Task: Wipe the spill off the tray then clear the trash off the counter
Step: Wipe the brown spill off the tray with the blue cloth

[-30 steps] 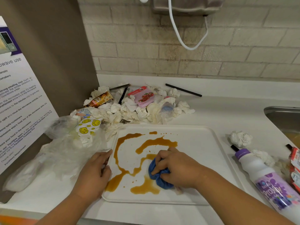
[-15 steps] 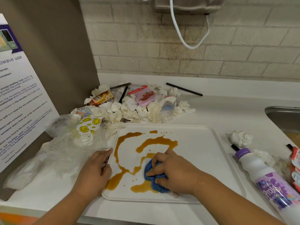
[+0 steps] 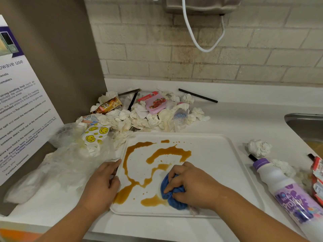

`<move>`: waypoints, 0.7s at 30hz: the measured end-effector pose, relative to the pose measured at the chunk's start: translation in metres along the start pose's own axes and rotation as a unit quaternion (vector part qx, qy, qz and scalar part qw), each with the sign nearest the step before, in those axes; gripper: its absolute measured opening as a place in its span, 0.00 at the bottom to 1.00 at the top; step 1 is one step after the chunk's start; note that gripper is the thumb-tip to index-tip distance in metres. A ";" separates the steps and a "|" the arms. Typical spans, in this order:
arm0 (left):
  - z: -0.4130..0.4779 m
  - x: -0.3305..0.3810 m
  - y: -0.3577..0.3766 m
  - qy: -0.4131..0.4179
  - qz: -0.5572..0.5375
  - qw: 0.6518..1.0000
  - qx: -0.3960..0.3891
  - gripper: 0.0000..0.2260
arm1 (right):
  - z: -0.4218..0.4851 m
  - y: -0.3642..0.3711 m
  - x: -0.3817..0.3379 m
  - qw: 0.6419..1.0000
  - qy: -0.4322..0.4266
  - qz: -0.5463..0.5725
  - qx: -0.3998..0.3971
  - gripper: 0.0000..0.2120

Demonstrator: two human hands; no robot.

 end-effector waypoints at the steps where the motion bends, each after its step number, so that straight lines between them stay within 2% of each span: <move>1: 0.000 0.000 0.000 0.000 0.003 1.000 -0.001 0.22 | 0.001 0.001 -0.002 1.000 -0.002 -0.009 0.007 0.14; 4: 0.000 0.000 0.000 0.000 0.004 1.000 -0.001 0.22 | -0.003 0.008 -0.007 1.000 -0.028 -0.010 -0.001 0.14; 7: -0.001 0.000 -0.001 0.003 0.005 1.000 0.000 0.22 | -0.005 0.002 -0.002 0.999 -0.018 0.029 -0.024 0.13; 11: 0.000 0.001 -0.001 0.002 0.008 1.000 -0.001 0.22 | -0.002 0.003 -0.007 1.000 -0.028 0.000 -0.001 0.13; 16: -0.001 0.002 -0.002 0.005 0.013 1.000 -0.001 0.22 | -0.004 0.003 -0.005 0.998 -0.031 0.035 -0.036 0.11; 21: 0.000 0.002 -0.001 0.002 0.009 1.000 0.000 0.22 | 0.000 0.007 -0.014 0.999 -0.042 0.014 0.000 0.12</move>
Point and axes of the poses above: each hand's wrist, its own z-axis towards the middle knuckle, its own y-axis out of the palm, x = y × z, the point moved 6 cm from there along z, towards the middle knuckle, and after that the axes turned 3 degrees about y, right-handed, at the moved point
